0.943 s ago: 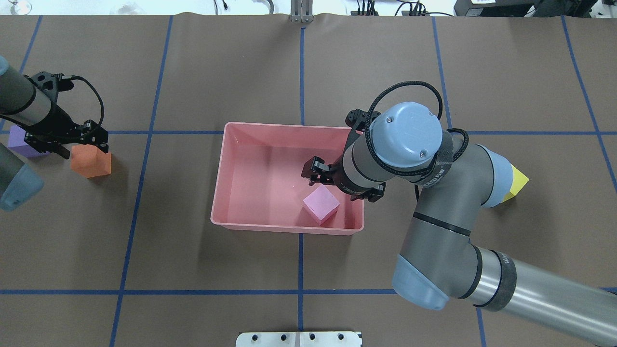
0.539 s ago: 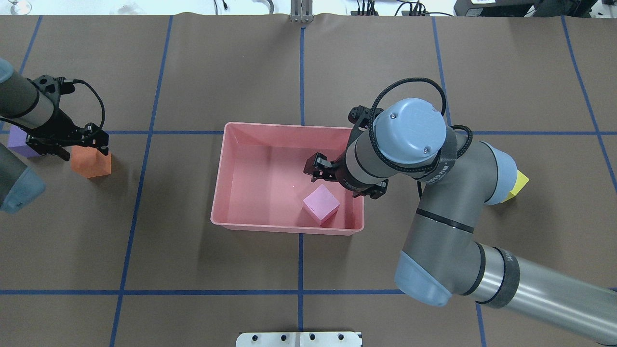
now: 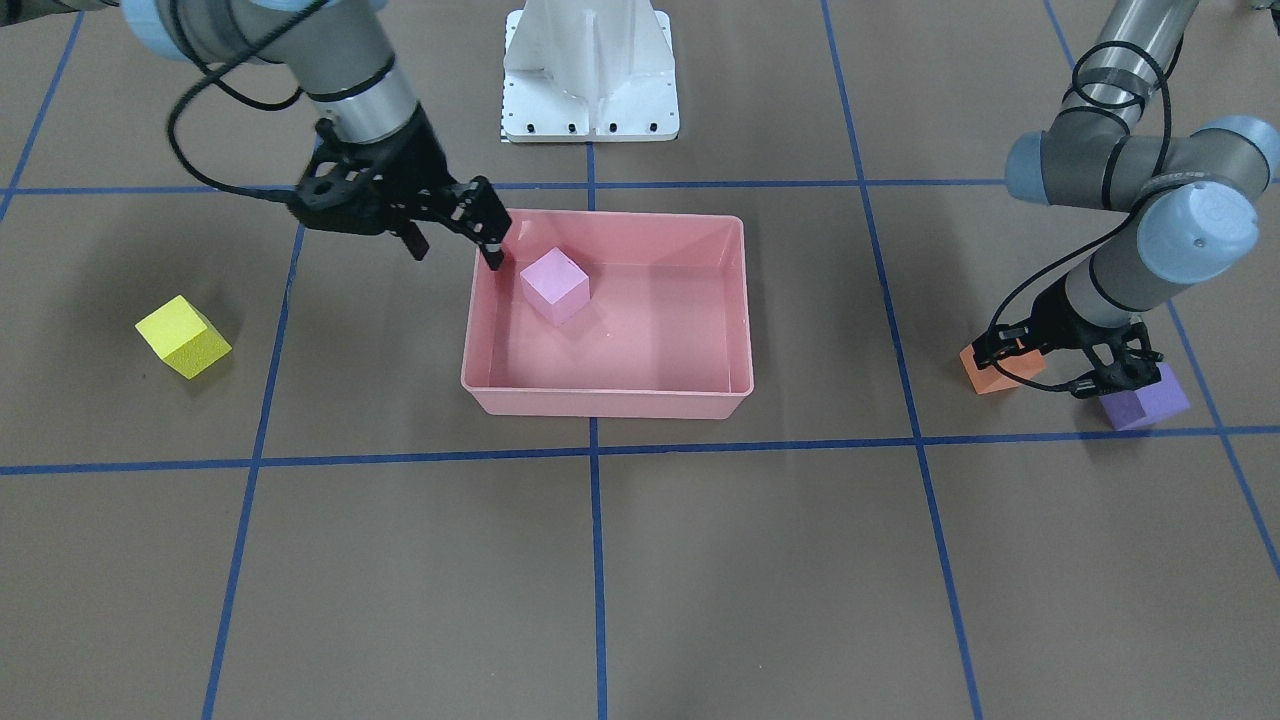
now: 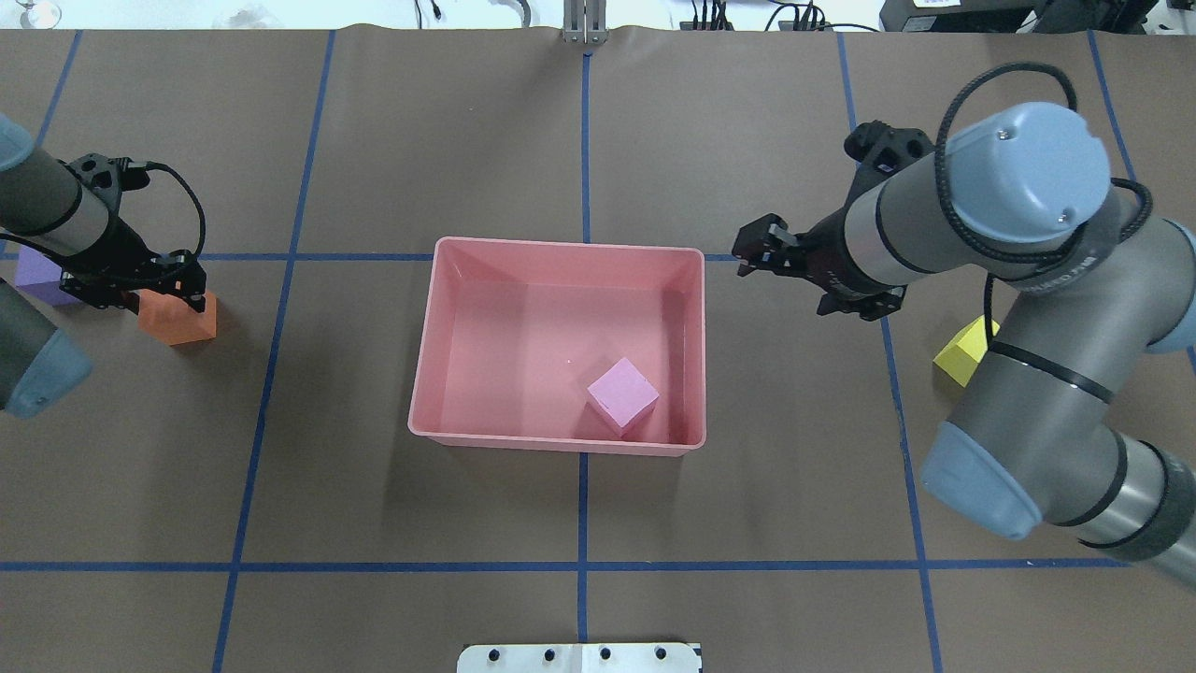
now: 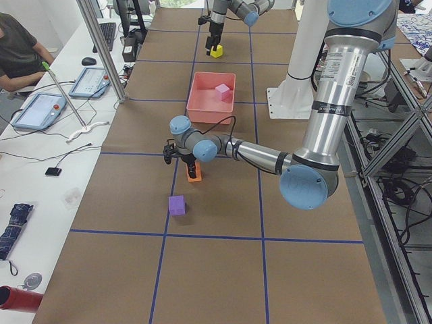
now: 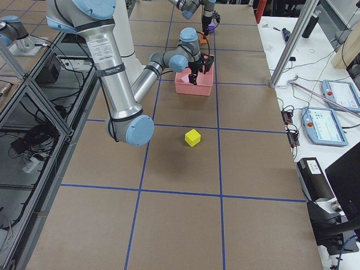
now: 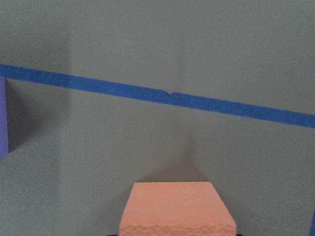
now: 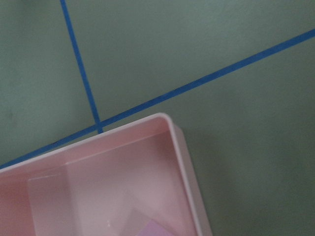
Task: Place blocks into pink bin with both arms
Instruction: 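Open and withdraw right gripper while left gripper grasps the orange cube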
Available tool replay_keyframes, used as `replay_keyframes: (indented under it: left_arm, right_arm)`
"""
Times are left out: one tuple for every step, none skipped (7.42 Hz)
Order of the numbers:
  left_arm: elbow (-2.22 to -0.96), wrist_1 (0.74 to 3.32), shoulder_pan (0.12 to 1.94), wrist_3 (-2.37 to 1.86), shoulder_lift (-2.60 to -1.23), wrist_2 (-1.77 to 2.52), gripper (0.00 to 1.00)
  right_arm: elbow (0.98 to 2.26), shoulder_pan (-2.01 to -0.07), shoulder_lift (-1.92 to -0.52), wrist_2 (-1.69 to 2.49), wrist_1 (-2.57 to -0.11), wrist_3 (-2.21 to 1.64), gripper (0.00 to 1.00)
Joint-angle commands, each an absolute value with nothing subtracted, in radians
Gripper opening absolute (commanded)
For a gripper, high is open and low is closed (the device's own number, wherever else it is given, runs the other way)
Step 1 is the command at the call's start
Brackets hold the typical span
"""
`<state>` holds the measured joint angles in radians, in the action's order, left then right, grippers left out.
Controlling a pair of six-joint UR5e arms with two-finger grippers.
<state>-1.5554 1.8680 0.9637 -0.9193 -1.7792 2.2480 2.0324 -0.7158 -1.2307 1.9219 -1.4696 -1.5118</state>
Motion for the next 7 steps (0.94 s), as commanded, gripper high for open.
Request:
replay_keyframes:
  left_arm:
    - [-1.654,1.849,0.963,-1.01,-1.79,2.282,0.0]
    - [-1.752,1.798,0.965,-1.076,-1.793,2.351,0.0]
    - [-1.855,1.714,0.965,-1.176,-1.834,2.353,0.0]
    - [-1.915,1.615,0.965,-1.252,-1.911,2.347,0.0]
    - [-1.92,1.538,0.959,-1.34,-2.025,2.345,0.0]
    - [-1.921,1.508,0.901,-1.424,-2.096,2.318,0.0]
    - [-1.919,1.505,0.826,-1.504,-2.153,2.23,0.0]
  right_arm:
    - [2.048,-0.787,-1.388,1.948,-1.463,-1.294,0.99]
    - [2.043,-0.832,-1.44,1.98,-1.463,-1.173,0.99]
    - [2.027,-0.877,-1.48,2.003,-1.465,-1.085,0.99]
    - [2.001,-0.902,-1.5,2.023,-1.465,-1.071,0.99]
    - [1.968,-0.922,-1.52,2.049,-1.448,-1.074,0.99]
    - [1.941,-0.922,-1.558,2.068,-1.425,-1.081,0.99]
    - [1.912,-0.922,-1.562,2.074,-1.408,-1.107,0.99]
